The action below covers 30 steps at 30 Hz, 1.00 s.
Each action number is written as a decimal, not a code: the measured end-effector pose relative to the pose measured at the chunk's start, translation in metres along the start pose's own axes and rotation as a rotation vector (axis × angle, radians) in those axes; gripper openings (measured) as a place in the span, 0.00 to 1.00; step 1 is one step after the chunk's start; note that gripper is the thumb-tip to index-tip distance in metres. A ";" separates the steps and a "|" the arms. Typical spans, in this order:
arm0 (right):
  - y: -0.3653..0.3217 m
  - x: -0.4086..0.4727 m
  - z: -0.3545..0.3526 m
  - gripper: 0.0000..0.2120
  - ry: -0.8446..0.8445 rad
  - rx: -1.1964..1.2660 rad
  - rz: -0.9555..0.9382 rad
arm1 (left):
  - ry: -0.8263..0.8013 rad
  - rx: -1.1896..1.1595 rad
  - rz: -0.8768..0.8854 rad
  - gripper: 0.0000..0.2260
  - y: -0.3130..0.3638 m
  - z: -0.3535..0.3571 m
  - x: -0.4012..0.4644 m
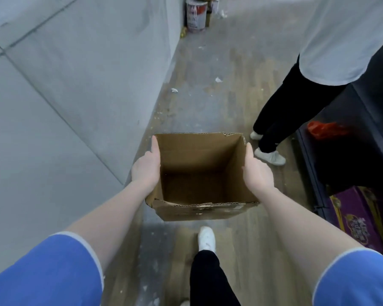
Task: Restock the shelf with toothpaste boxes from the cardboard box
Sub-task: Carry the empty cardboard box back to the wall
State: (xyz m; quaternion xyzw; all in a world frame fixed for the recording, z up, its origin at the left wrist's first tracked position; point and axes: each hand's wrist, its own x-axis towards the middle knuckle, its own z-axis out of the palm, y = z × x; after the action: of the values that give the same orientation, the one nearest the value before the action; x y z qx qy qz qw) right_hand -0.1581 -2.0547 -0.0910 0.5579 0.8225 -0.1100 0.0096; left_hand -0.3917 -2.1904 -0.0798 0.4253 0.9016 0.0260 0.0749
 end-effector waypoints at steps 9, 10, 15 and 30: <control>-0.030 0.138 -0.011 0.43 -0.058 -0.205 -0.161 | -0.096 -0.023 -0.031 0.34 0.036 -0.013 0.133; -0.033 0.155 -0.015 0.43 -0.063 -0.230 -0.172 | -0.112 -0.039 -0.050 0.33 0.041 -0.016 0.149; -0.045 0.236 -0.041 0.40 -0.033 -0.308 -0.208 | -0.093 0.047 -0.050 0.34 0.065 -0.036 0.225; -0.093 0.473 -0.076 0.39 -0.019 -0.290 -0.083 | -0.018 0.177 0.068 0.35 0.103 -0.064 0.487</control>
State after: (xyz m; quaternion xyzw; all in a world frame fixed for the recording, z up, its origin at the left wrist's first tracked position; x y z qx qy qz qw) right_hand -0.4138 -1.6399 -0.0663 0.5151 0.8520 0.0043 0.0933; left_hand -0.6284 -1.7478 -0.0601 0.4608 0.8847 -0.0553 0.0441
